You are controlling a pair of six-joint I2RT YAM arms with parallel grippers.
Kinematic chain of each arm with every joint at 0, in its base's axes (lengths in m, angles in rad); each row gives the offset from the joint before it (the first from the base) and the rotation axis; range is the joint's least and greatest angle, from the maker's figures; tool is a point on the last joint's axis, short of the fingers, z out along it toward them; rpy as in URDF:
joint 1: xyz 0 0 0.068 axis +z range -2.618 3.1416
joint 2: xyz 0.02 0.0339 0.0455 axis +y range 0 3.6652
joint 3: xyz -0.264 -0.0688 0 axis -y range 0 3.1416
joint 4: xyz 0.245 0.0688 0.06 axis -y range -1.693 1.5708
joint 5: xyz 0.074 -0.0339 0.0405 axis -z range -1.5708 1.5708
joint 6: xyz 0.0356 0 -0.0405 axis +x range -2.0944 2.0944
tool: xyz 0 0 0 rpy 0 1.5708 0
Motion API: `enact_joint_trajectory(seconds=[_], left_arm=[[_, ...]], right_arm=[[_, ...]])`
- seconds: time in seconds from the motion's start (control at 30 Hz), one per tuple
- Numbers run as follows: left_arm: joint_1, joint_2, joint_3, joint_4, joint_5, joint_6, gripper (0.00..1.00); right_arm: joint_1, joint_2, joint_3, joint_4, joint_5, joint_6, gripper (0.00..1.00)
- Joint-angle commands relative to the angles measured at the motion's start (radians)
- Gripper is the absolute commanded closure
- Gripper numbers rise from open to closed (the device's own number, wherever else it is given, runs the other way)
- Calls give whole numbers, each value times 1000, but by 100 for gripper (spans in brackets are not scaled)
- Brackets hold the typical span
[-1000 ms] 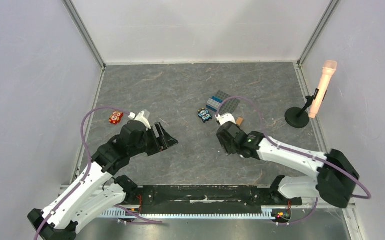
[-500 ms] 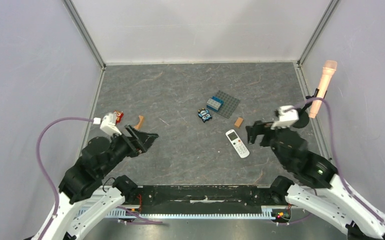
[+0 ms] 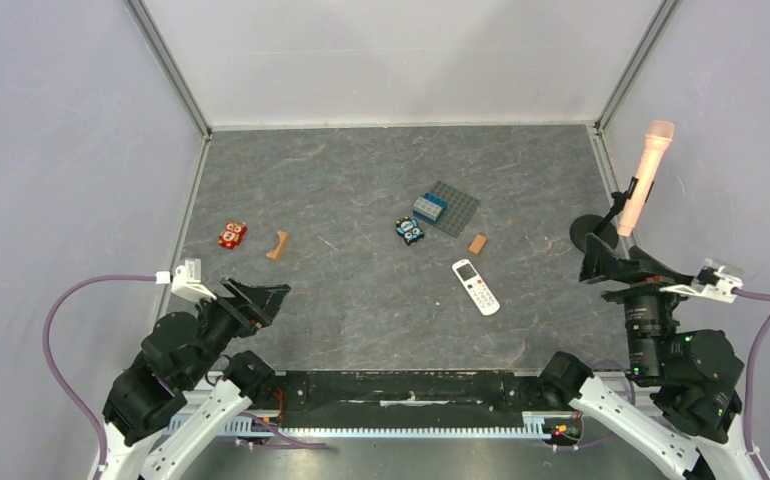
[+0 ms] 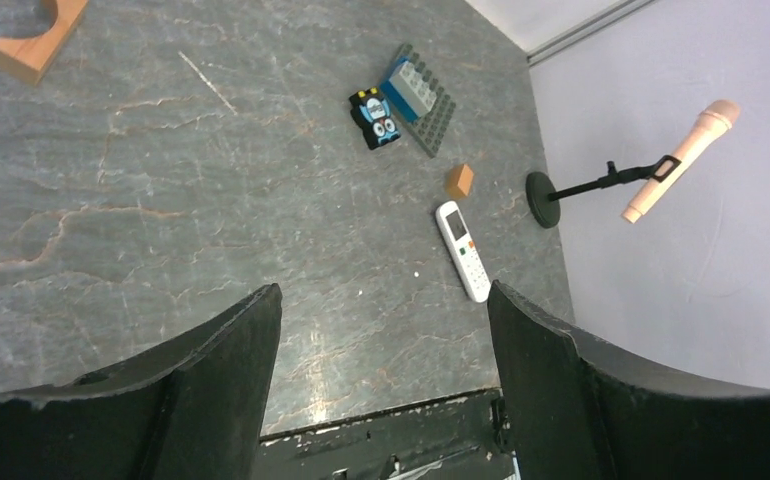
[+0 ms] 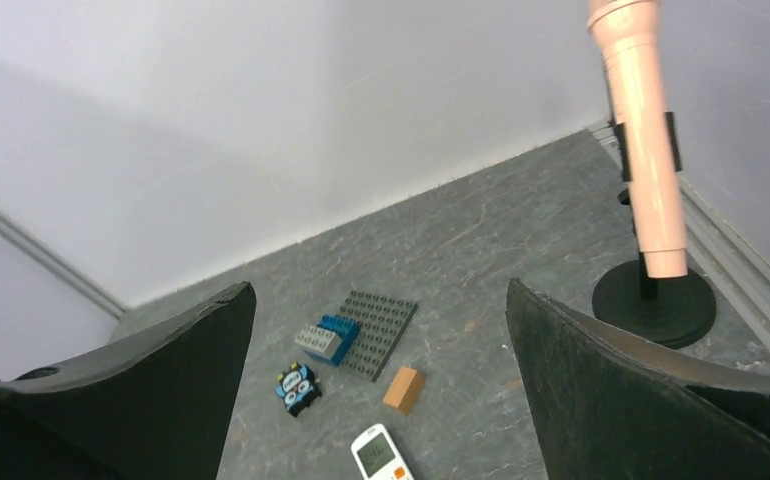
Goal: Load the batteries into the remote control
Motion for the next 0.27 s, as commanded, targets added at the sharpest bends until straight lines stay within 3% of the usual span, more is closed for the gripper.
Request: enact_joint_trajectory(seconds=[0.0,0.23], left_arm=[[-2,-15,-12,-34,-32,-46,19],[-2,10,3,-20,-28,-26,19]], right_arm=[[1,-24,15,95,85,-44,2],[6,-18,36,94,77,-34,2]])
